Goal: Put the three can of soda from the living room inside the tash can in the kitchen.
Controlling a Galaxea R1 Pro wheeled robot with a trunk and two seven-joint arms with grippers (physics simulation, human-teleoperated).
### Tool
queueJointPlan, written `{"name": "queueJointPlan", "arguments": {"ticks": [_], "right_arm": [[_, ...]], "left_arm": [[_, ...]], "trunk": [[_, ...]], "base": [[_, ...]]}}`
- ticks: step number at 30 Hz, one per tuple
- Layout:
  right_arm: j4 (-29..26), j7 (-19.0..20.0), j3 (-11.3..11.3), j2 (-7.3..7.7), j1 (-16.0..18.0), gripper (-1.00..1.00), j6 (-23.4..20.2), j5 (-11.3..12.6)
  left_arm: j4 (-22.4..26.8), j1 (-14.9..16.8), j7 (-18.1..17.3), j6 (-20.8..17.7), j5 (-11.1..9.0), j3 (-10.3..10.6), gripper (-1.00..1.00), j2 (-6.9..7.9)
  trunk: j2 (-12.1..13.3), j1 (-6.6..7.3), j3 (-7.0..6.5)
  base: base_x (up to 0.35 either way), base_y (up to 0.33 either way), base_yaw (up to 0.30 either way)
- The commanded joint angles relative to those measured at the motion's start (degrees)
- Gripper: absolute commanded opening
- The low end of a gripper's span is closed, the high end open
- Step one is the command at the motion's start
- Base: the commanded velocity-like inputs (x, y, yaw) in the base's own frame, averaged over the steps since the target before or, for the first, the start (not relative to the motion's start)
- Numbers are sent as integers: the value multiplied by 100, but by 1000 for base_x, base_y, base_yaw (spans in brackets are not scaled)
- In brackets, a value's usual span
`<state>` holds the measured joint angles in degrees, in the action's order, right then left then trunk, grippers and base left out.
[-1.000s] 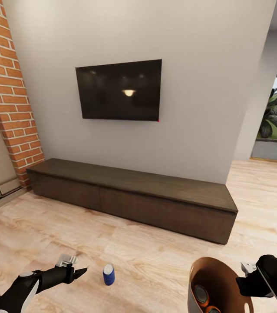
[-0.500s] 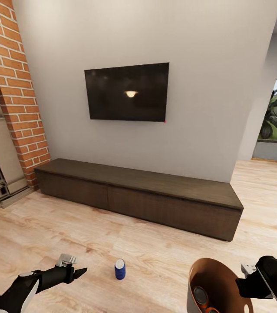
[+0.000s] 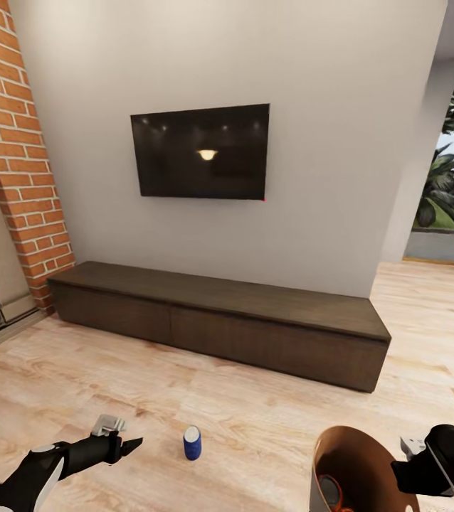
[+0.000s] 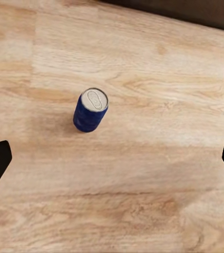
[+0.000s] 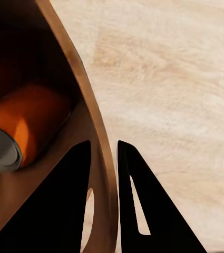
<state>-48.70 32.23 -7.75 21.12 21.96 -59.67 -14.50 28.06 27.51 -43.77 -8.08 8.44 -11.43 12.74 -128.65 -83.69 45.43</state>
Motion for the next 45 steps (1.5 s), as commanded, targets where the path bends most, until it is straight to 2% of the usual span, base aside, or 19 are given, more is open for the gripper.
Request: {"name": "queueJointPlan", "arguments": {"ticks": [1, 13, 25, 32, 40, 45], "right_arm": [[0, 21, -15, -1, 2, -100, -33, 134], [1, 17, -68, -7, 1, -100, -33, 131], [-3, 12, -68, -9, 1, -100, -33, 131], [-34, 13, -89, -11, 1, -100, -33, 131], [-651, 16, -67, -56, 1, -100, -33, 131], [-1097, 20, -125, -194, 1, -100, -33, 139]], "left_arm": [[-1, 0, 0, 0, 0, 0, 100, -2], [-1, 0, 2, -7, 0, 0, 100, -9], [-1, 0, 0, -4, 0, 0, 100, -9], [-2, 0, 44, 14, 7, -2, 100, -9], [-9, 0, 109, 105, 16, -8, 100, -9], [-22, 0, 283, 214, 15, -8, 100, -9]], "trunk": [[0, 0, -5], [0, 0, -60], [0, 0, -117], [0, 0, -125], [0, 0, -126], [0, 0, -126]], "base": [[74, 0, -207], [149, 4, -225], [277, 0, -225], [133, 0, -62], [10, 0, -5], [1, 0, 0]]}}
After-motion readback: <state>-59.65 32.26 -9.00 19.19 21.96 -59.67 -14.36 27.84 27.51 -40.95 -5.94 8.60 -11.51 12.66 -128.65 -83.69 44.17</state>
